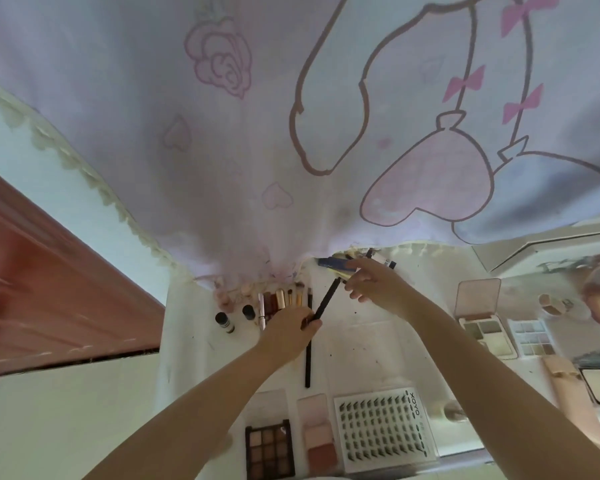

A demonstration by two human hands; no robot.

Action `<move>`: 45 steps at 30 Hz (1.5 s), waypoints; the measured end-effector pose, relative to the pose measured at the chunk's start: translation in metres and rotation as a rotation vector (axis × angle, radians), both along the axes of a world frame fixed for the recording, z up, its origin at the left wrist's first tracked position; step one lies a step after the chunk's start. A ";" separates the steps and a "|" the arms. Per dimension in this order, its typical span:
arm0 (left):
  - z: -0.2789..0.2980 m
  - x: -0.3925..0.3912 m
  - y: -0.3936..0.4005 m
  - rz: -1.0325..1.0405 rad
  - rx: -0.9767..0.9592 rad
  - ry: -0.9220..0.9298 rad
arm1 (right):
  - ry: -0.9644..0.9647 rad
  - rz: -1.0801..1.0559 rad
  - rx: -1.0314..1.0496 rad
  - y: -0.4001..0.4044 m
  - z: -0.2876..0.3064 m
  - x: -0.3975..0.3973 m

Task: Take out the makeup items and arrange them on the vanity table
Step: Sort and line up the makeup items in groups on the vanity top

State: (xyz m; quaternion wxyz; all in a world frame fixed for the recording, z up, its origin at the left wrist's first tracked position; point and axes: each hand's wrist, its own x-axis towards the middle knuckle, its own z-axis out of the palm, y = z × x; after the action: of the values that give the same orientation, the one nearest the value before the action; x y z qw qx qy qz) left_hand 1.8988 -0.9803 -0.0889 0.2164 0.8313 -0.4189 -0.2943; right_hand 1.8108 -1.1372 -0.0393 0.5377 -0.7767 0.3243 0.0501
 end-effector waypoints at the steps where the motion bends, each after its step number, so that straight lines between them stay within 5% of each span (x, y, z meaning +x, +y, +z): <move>1: -0.007 -0.001 0.000 0.020 0.043 0.042 | 0.034 -0.021 -0.007 -0.003 -0.009 -0.002; 13: -0.052 -0.012 -0.031 0.132 0.422 0.059 | 0.334 -0.083 -0.581 -0.036 -0.088 -0.029; 24: -0.052 -0.012 -0.033 0.120 0.476 -0.169 | 0.426 0.092 -0.731 -0.040 -0.104 -0.028; 30: -0.026 -0.009 -0.041 -0.150 0.057 -0.432 | 0.057 0.204 -0.545 -0.035 -0.050 -0.039; 33: -0.012 -0.018 -0.040 -0.223 -0.088 -0.178 | -0.117 0.147 -0.335 -0.026 -0.017 -0.043; 35: -0.008 -0.025 -0.031 -0.154 -0.110 -0.012 | -0.129 0.113 -0.207 -0.023 -0.003 -0.045; 45: 0.009 -0.015 0.003 -0.250 0.009 0.015 | -0.143 0.096 0.036 0.006 -0.011 -0.054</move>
State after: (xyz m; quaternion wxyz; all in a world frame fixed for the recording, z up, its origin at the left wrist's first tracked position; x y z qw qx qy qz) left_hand 1.8842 -0.9771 -0.0801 0.1774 0.7715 -0.5162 -0.3268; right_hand 1.7565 -1.1307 -0.0501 0.5704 -0.7830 0.2466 0.0263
